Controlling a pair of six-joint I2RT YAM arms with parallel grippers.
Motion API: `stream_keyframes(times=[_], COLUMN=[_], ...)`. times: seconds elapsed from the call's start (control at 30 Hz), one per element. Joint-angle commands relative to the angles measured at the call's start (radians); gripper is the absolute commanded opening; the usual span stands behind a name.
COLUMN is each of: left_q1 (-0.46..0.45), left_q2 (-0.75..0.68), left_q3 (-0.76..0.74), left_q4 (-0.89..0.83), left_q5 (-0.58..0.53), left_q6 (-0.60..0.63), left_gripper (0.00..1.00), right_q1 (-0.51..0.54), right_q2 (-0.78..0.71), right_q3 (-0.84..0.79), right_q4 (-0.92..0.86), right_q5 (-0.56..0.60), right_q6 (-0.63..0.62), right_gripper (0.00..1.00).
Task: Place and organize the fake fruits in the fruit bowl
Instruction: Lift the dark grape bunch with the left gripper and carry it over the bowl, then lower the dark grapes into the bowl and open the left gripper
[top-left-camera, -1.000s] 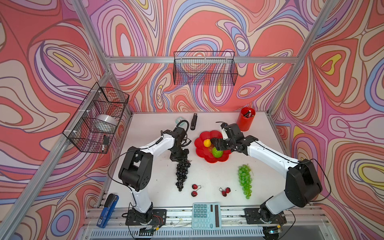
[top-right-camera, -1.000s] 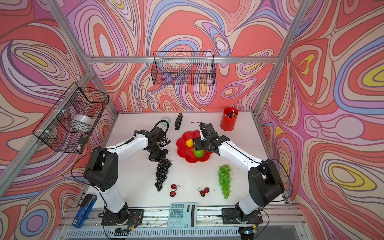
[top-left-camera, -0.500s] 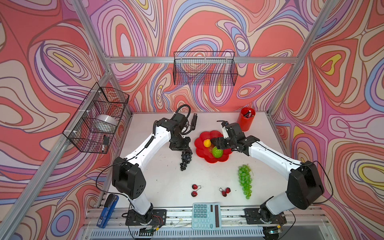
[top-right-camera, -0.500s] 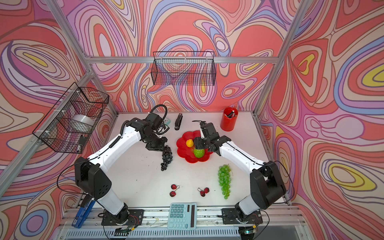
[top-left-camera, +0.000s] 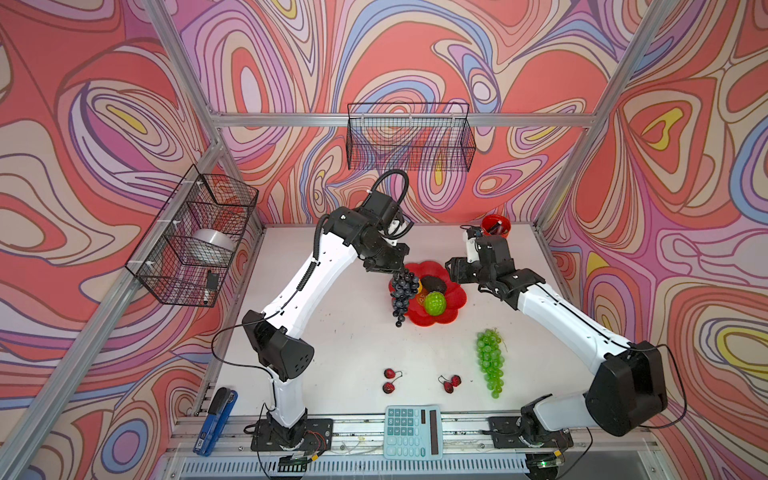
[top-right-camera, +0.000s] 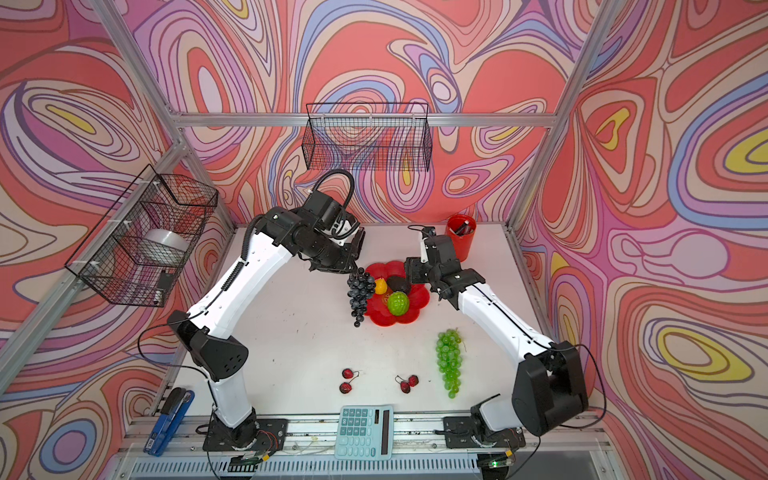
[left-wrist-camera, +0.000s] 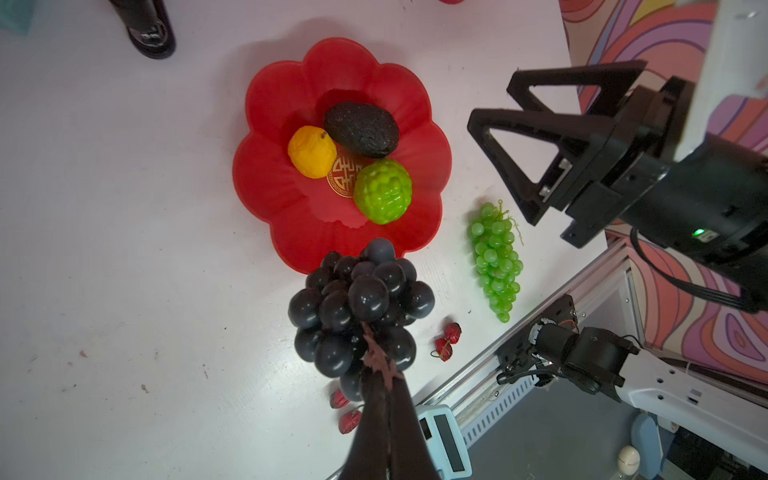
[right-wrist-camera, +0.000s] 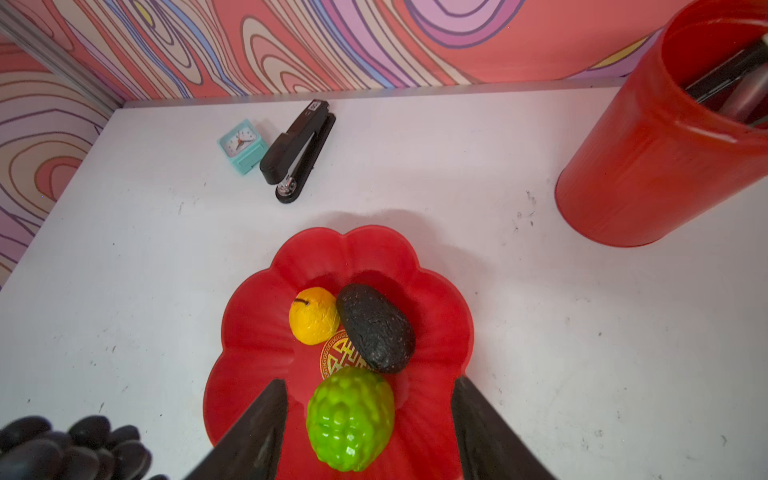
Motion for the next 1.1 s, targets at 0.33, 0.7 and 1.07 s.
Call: stream_keyframes(times=[0.33,0.7,1.07], left_q1=[-0.041,-0.053,-0.054], left_q2=[0.092,0.108,0.054], left_q3=[0.053,0.014,-0.102], left_q4=[0.066,0.097,0.191], left_q5=[0.095,0.159,0.254], left_q6=[-0.033,-0.041,-0.079], left_gripper=[0.00,0.00,0.00], right_q1=[-0.009,-0.010,-0.011], right_q2=[-0.051,-0.062,-0.068], right_q3=[-0.059,-0.087,-0.093], right_q4=[0.042,0.049,0.054], right_q5=[0.017,0.036,0.045], right_q6=[0.015,0.014,0.003], right_gripper=[0.65,0.65,0.66])
